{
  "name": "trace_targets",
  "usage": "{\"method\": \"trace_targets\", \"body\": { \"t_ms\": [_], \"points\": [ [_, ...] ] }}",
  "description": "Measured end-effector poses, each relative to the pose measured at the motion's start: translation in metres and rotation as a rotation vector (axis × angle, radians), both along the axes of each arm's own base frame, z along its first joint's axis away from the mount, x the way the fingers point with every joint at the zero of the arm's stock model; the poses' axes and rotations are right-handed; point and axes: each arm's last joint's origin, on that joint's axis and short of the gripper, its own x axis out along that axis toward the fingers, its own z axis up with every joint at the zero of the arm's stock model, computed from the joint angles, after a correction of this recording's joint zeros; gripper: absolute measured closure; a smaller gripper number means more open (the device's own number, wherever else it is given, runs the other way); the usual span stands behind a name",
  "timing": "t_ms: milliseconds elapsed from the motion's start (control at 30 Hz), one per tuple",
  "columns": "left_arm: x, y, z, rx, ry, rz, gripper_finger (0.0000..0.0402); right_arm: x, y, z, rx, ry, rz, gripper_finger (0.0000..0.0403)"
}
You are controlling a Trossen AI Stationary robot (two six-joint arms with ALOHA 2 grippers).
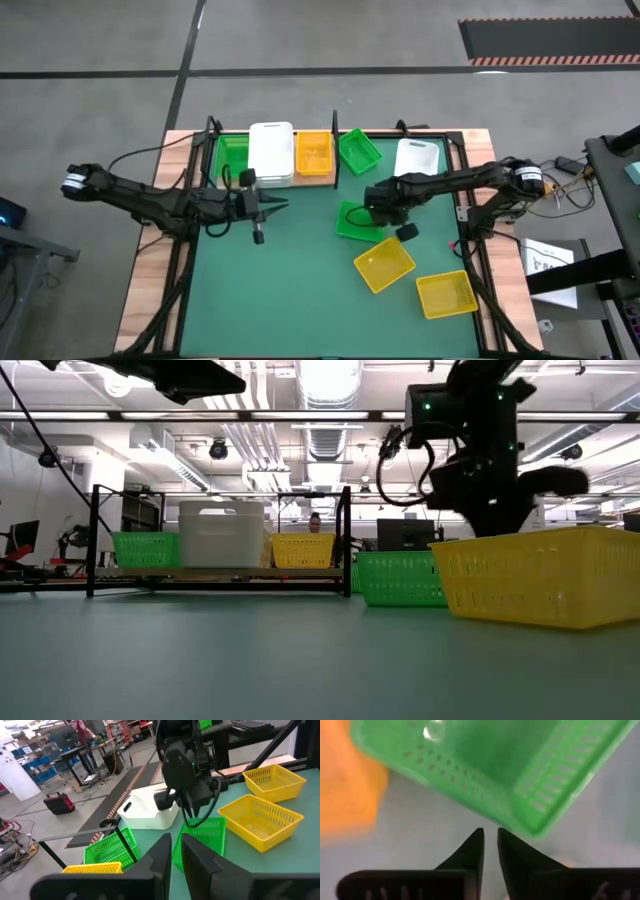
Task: Stack baskets on shelf by color
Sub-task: Stack the bottom green bin on top of the green bin on the shelf
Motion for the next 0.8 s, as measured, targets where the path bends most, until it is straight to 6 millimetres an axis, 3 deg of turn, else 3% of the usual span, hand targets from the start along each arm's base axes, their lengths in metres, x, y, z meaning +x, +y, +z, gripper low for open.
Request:
{"method": "trace_targets", "body": {
  "t_ms": [133, 233, 467, 667, 800],
  "points": [
    [0.0, 0.0, 0.001, -0.002, -0.013, 0.004, 0.0375, 0.04, 0.01, 0.005, 0.091, -0.414, -0.001, 0.0382],
    [0.0, 0.0, 0.003, -0.014, -0.033, 0.016, 0.0375, 0.054, 0.017, 0.025, 0.09, -0.543, 0.073, 0.0392],
    [0.002, -0.003, -0.01, -0.294, 0.025, 0.008, 0.0375, 0.057, 0.009, 0.04, 0.061, -0.574, 0.136, 0.0394],
    [0.004, -0.027, -0.048, -0.604, 0.383, -0.177, 0.0375, 0.051, 0.001, 0.033, 0.054, -0.53, 0.118, 0.0394],
    [0.002, -0.038, -0.069, -0.64, 0.64, -0.104, 0.0375, 0.051, 0.001, 0.031, 0.057, -0.525, 0.118, 0.0394]
  ]
}}
